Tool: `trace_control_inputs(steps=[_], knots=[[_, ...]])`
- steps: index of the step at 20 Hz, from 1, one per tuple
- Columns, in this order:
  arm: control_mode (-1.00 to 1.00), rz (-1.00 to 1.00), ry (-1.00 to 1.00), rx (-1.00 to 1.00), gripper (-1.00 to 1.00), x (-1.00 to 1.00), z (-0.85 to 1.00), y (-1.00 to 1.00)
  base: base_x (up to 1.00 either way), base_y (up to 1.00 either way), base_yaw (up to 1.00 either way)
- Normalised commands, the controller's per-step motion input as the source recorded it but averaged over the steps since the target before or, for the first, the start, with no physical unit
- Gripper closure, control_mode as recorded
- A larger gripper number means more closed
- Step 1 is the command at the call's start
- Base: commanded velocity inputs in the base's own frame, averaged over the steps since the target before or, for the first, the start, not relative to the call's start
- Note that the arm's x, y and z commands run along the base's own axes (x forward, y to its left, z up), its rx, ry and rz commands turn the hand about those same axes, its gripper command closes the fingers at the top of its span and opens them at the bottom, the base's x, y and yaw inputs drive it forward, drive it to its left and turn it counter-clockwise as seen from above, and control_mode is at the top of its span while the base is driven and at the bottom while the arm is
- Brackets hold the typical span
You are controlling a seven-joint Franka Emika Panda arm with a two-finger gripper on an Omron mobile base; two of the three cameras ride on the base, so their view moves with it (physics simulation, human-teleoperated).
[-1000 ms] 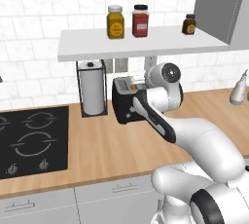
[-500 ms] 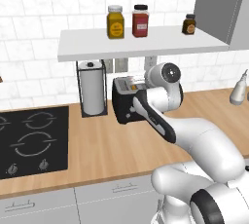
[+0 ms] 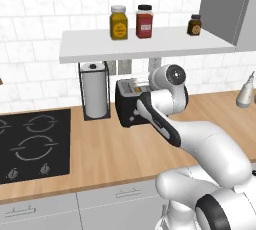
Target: Start the toaster. Once the lever pops up, take the bread to the plate on the dining counter.
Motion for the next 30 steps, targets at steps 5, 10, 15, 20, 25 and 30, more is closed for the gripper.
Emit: trace_control_inputs(steps=[5,10,15,20,25,30], knots=[[-1.0,0.0,0.0,0.0,-1.0,0.0,0.0,0.0,0.0,0.0,0.0],[-1.0,0.0,0.0,0.0,-1.0,0.0,0.0,0.0,0.0,0.0,0.0],[-1.0,0.0,0.0,0.0,-1.0,0.0,0.0,0.0,0.0,0.0,0.0],[-1.0,0.0,0.0,0.0,-1.0,0.0,0.0,0.0,0.0,0.0,0.0],[-1.0,0.0,0.0,0.0,-1.0,0.0,0.0,0.0,0.0,0.0,0.0],[-1.0,0.0,0.0,0.0,-1.0,0.0,0.0,0.0,0.0,0.0,0.0]])
